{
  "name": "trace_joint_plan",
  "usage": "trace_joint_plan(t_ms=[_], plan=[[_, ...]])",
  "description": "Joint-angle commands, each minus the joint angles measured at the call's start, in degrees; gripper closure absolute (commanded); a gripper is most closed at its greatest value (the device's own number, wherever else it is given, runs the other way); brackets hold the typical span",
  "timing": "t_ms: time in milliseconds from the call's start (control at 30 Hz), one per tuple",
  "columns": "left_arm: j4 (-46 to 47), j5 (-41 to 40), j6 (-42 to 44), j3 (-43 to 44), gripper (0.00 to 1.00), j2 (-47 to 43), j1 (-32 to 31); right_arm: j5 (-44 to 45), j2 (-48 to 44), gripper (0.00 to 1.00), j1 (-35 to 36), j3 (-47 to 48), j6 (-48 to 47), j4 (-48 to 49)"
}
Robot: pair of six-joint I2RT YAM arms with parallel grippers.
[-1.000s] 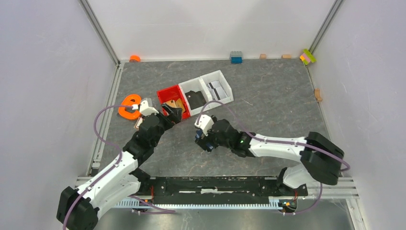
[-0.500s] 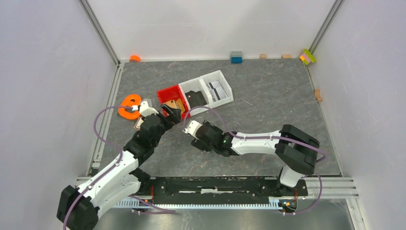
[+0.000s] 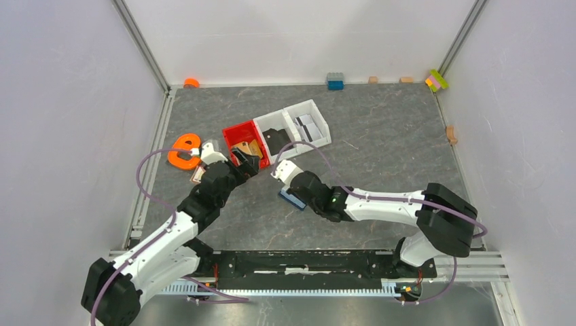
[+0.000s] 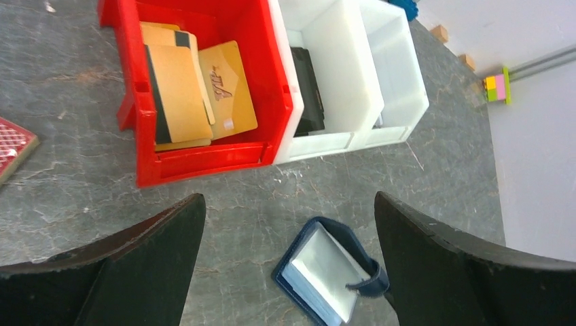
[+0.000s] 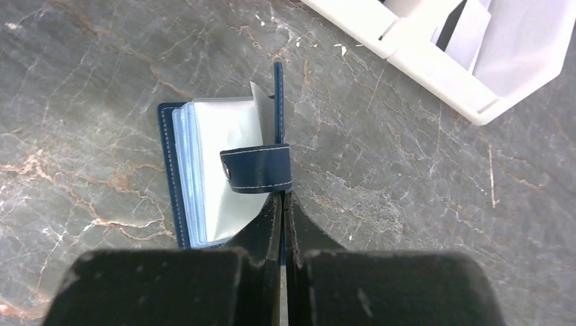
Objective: Take the credit cards out of the card holder
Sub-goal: Open the card holder at the center of the board.
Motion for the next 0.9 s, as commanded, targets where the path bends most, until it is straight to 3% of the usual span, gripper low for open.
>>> trace_joint_plan(t_ms=[0,267,467,667,800,867], plan=[[3.9,6.1,2.8,1.4,0.01,2.6,-0.1,-3.8,-2.1,1.0,-4.8,-1.6,3.4,3.7],[4.3,19.1,5.7,6.7,0.04,13.7,-0.1,-25.6,-8.6,1.0,-19.8,-11.7,14.5,14.2],[4.3,28.0,6.6,10.5,0.09,22.3,-0.1,-37.5,-5.0,1.0,-27.6,-13.4,19.7,17.2],[3.7,32.5,5.3,12.4,0.18,27.1,-0.1,-37.7,-2.6,1.0,-29.2,-12.4,20.3,15.4],[2.1,32.6,5.5,13.4,0.38,28.3,-0.1,-35.9,-2.1,0.98,-29.5,-11.7,20.0,13.4],[1.0,32.0,5.5,13.7,0.39,28.8,-0.1,-35.7,-1.6,0.98,-29.6,-11.2,19.9,12.6]])
